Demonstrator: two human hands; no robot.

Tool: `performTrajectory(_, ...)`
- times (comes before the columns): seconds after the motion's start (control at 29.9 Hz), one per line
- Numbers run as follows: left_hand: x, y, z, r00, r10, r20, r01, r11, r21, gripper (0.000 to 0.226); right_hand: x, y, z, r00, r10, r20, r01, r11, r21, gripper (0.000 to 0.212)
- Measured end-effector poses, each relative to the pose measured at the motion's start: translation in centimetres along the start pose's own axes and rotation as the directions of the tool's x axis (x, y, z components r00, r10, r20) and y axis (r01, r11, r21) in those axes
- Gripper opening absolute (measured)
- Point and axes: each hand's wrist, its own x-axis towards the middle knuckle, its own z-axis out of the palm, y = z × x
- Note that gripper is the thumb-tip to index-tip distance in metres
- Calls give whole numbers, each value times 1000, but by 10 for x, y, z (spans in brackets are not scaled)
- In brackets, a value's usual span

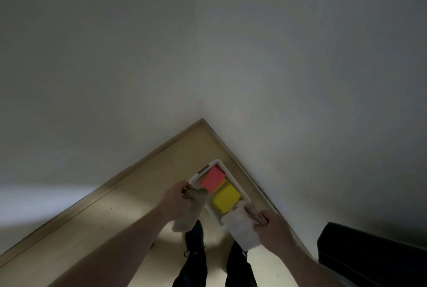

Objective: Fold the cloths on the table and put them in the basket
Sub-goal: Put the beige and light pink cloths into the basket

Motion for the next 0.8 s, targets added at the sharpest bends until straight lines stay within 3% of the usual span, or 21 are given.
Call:
performTrajectory(0.23, 123, -37, 56, 996, 14, 87, -15, 1000, 16, 22, 107, 28, 55, 999, -8, 34, 8, 1000, -22, 18)
performTrajectory(0.4, 187, -47, 99, 990, 85, 109, -90, 995, 40, 41, 179, 50, 95, 997, -16, 75, 19, 999, -34, 30)
performTrajectory(0.5, 229, -58, 126, 985, 116, 131, -120, 992, 25, 52, 220, 68, 129, 991, 21, 131, -13, 998, -62, 25)
performTrajectory(0.6, 268, -70, 144, 986, 81, 146, -103, 984, 144, 57, 255, 79, 155, 983, 36, 181, -26, 998, -59, 18)
performTrajectory(0.8, 334, -104, 181, 993, 46, 105, -68, 973, 219, 53, 315, 94, 191, 966, 69, 251, -59, 997, -44, 19)
